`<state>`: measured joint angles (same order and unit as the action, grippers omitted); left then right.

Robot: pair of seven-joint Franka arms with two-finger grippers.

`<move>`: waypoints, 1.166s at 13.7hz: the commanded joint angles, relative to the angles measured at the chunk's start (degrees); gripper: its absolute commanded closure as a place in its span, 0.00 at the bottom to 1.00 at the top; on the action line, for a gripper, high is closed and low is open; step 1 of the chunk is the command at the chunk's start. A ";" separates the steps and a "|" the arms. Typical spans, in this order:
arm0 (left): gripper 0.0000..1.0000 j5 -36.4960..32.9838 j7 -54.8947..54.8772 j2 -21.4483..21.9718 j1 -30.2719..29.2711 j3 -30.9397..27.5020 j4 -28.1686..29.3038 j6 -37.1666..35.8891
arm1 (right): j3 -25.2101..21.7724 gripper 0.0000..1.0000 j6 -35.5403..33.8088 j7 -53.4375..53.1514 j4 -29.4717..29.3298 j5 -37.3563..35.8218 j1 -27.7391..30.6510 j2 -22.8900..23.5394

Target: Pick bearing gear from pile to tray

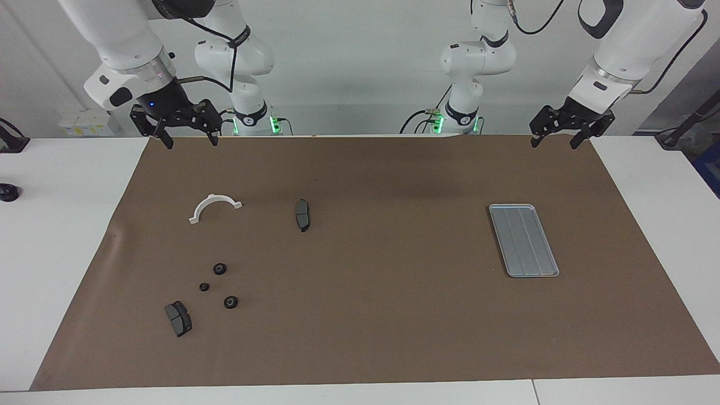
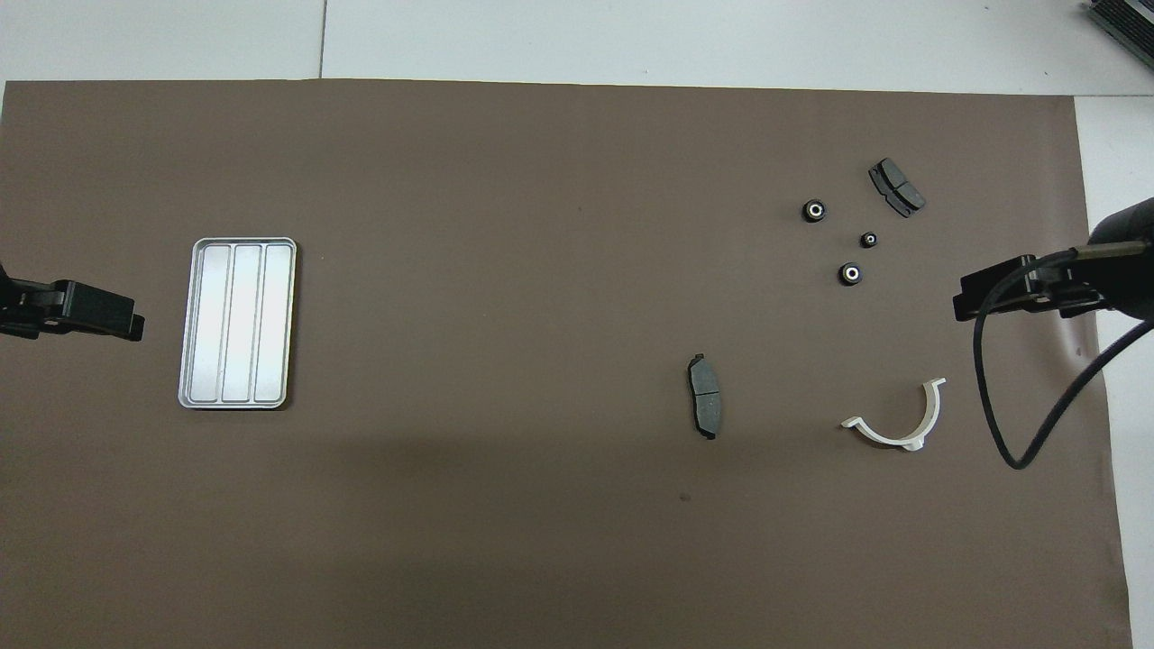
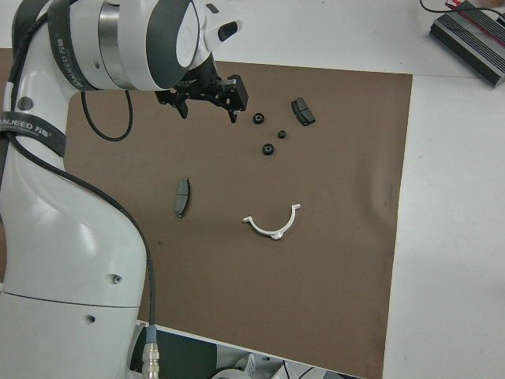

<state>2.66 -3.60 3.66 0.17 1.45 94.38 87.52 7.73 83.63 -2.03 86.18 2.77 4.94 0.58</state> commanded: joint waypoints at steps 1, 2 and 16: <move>0.00 -0.46 -0.35 1.61 -0.35 0.04 1.68 0.02 | 0.36 0.00 0.67 -1.23 1.62 0.74 1.12 -1.38; 0.00 -0.46 -0.35 1.61 -0.35 0.04 1.68 0.11 | 0.36 0.00 1.01 -0.96 1.62 0.74 1.12 -1.37; 0.00 -0.46 -0.35 1.61 -0.35 0.04 1.68 0.02 | 0.27 0.00 34.03 13.36 18.50 1.45 2.79 8.35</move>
<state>2.66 -3.60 3.67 0.17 1.45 94.38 87.52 7.57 113.80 9.46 106.03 2.81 6.53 3.69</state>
